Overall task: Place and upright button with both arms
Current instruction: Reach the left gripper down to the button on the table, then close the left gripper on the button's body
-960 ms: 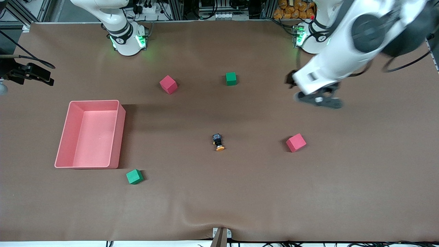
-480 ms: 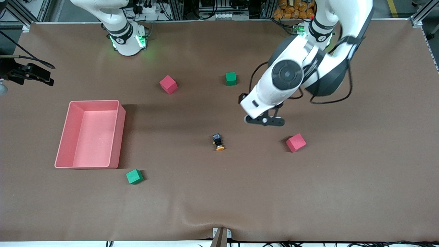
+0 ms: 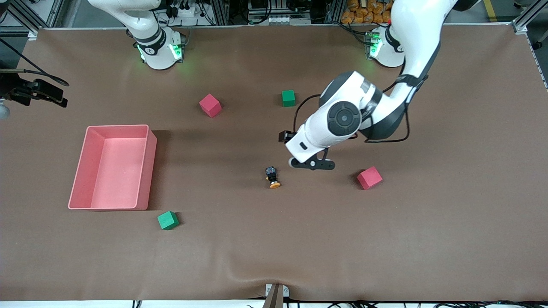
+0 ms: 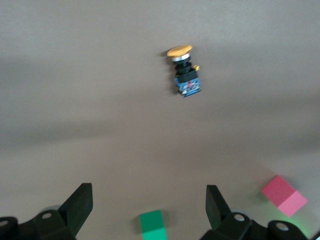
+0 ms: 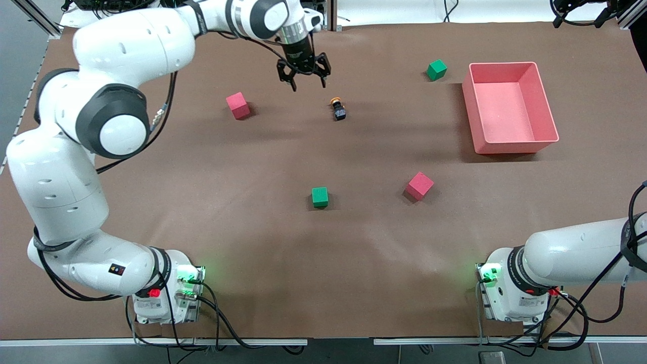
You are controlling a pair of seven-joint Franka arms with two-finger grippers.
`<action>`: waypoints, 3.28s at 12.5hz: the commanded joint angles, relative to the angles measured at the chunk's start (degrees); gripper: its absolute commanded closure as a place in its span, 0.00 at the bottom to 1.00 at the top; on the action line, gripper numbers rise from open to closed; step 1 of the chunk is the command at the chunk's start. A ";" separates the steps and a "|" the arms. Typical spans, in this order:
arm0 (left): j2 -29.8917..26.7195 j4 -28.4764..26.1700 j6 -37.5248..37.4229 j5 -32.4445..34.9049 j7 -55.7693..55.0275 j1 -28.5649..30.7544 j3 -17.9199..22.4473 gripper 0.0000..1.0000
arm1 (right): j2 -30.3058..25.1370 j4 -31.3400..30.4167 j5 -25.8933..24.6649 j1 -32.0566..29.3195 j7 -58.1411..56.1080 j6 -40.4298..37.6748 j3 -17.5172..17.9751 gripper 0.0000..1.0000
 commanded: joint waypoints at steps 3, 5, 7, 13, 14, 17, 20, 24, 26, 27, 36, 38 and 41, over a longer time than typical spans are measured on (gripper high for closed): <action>8.70 6.70 6.09 -0.74 -5.26 -3.79 0.36 0.00 | 0.38 0.59 0.45 -0.40 -0.56 -0.06 0.07 0.00; 11.25 6.79 10.49 -0.83 -5.45 -4.59 0.19 0.00 | 0.47 0.59 0.45 -0.40 -0.56 0.38 0.07 0.00; 13.88 7.49 14.10 -0.83 -5.45 -5.38 0.10 0.00 | 0.56 0.50 0.45 -0.31 -0.56 0.38 0.07 0.00; 18.99 7.76 22.89 -0.66 -0.88 -7.22 2.64 0.00 | 0.64 0.15 0.45 -0.31 -0.56 0.38 0.07 0.00; 19.34 7.67 22.99 -0.57 -0.88 -8.27 3.96 0.00 | 0.56 0.15 0.45 -0.40 -0.56 0.30 0.07 0.00; 20.40 7.67 23.52 -0.74 -4.72 -9.43 5.20 0.00 | 0.90 -0.03 0.45 -0.14 -0.56 0.38 0.07 0.00; 21.01 7.85 23.69 -0.74 -7.91 -9.16 5.46 0.03 | 1.35 -0.03 0.45 -0.14 -0.56 0.47 0.07 0.00; 23.12 10.66 24.31 -0.74 -15.28 -10.04 5.99 0.10 | 1.26 0.15 0.45 -0.23 -1.35 0.56 0.07 0.00; 23.13 10.66 24.31 -0.74 -17.66 -10.13 6.08 0.10 | 1.17 0.15 0.45 -0.14 -1.44 0.65 0.07 0.00; 23.21 10.75 24.31 -0.74 -17.66 -10.13 5.99 0.10 | 1.17 0.15 0.45 -0.22 -1.44 0.73 0.07 0.00; 24.62 10.84 26.77 -0.74 -17.58 -10.30 6.51 0.28 | 1.17 0.41 0.36 1.00 -1.35 3.20 0.34 0.00; 24.88 10.84 27.03 -0.74 -17.75 -10.30 6.52 0.44 | 1.17 1.46 0.27 1.00 -1.26 3.54 0.34 0.00; 24.80 10.66 27.03 -0.74 -18.98 -10.39 6.52 0.76 | 1.17 2.69 0.45 1.09 -0.74 3.11 0.69 0.00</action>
